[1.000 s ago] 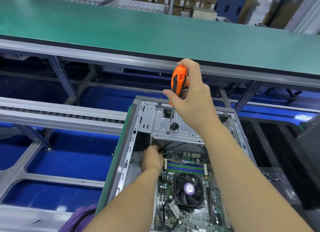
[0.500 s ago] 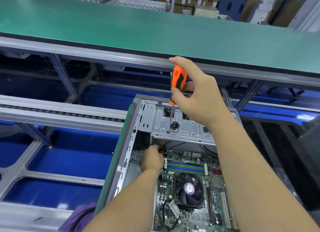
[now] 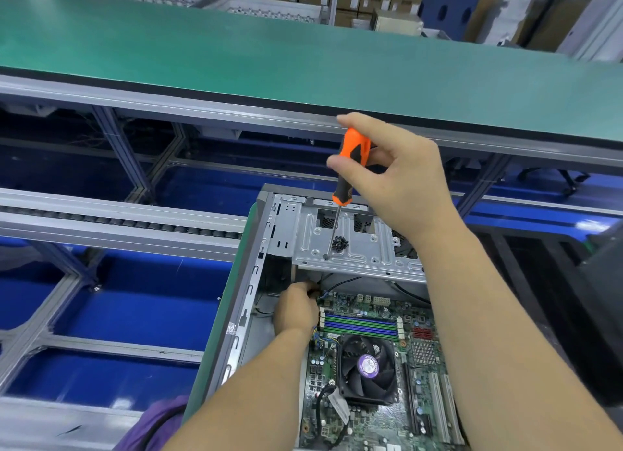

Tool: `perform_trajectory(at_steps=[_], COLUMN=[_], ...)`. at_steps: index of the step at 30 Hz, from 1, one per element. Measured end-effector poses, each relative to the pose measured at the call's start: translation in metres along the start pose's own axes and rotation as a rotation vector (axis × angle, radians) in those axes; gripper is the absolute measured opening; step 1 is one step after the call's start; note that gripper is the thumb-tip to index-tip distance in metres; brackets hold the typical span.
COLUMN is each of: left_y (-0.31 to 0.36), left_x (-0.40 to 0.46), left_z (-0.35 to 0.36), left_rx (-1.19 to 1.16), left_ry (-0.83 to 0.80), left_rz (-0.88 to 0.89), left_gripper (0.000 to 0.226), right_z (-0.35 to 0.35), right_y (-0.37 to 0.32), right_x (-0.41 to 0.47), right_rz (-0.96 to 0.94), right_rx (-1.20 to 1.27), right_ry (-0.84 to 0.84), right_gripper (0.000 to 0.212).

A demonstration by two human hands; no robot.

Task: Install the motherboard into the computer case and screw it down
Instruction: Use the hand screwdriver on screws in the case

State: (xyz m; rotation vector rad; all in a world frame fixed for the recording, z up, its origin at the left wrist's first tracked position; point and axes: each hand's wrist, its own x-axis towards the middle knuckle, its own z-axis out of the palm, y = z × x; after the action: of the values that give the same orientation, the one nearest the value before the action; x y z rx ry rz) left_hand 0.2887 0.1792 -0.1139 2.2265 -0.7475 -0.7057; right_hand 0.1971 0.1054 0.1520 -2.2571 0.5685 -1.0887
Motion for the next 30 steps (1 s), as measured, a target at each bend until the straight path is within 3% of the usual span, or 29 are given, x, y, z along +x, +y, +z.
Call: perform_trajectory(at_steps=[11,16,20,30], left_y=[-0.0007,-0.0003,0.0001,0.0008], left_x=[-0.0001,-0.0006,-0.0009,-0.001], left_z=[-0.0003,-0.0003,0.0,-0.0001], left_rx=[0.009,0.003,-0.011,0.002], left_ry=[0.002,0.001,-0.003,0.002], left_rz=[0.01,0.005,0.006,-0.002], left_gripper=[0.037,0.039,0.039,0.037], right_z=[0.0038,0.0052,0.0056,0.0065], right_y=[0.0003,-0.0016,0.0004,-0.0004], right_x=[-0.0004,0.0033,-0.0018,-0.0029], right_rz=[0.001,-0.046,-0.017,-0.005], right_rx=[0.093,-0.097,0.082,0.068], right_ry=[-0.029,0.055,-0.001,0.03], right_gripper=[0.044,0.04,0.047,0.042])
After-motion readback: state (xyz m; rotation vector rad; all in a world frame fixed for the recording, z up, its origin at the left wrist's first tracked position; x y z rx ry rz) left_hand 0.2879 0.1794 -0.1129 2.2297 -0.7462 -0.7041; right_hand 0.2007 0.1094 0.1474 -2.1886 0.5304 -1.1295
